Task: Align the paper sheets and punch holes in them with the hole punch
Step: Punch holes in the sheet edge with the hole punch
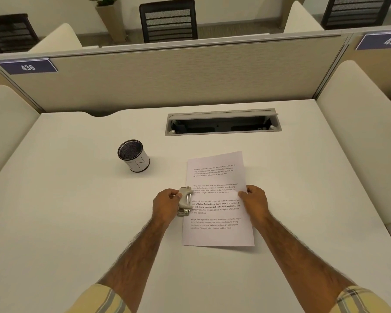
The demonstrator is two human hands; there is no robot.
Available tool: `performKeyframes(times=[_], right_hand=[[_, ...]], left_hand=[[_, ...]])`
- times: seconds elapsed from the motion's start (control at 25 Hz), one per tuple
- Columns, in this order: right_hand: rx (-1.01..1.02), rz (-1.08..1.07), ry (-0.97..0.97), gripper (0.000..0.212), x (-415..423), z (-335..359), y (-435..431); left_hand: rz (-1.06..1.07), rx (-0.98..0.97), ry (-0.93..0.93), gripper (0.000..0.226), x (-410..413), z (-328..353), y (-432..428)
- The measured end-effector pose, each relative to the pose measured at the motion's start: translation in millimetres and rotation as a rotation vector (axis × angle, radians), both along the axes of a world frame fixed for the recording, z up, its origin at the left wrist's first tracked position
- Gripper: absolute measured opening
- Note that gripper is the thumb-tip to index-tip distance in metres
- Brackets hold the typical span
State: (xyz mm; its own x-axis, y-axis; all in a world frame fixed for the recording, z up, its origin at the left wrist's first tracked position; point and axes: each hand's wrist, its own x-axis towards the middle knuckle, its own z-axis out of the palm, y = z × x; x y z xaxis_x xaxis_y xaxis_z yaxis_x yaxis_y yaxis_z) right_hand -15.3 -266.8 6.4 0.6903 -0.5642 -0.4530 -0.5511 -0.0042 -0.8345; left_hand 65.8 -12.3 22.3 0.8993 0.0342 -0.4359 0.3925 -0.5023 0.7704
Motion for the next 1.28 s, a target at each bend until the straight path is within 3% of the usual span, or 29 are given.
performKeyframes(times=[0.48, 0.6, 0.76, 0.92, 1.28], right_hand=[[0.001, 0.009, -0.001, 0.011, -0.1, -2.1, -1.5], [0.006, 0.013, 0.001, 0.011, -0.2, -3.1, -2.6], [0.005, 0.027, 0.001, 0.012, -1.0, -1.0, -3.1], [-0.025, 0.037, 0.009, 0.012, -2.9, 0.6, -3.4], [-0.042, 0.037, 0.022, 0.018, -3.0, 5.4, 1.4]], left_hand=[[-0.005, 0.027, -0.014, 0.013, 2.0, -5.6, 0.0], [-0.088, 0.14, -0.056, 0.016, 3.2, -6.9, -0.1], [-0.139, 0.299, -0.165, 0.032, 5.7, -6.3, -3.0], [-0.135, 0.324, -0.288, 0.05, 18.9, -7.7, -11.2], [-0.187, 0.438, -0.207, 0.064, 27.7, -22.7, -23.4]])
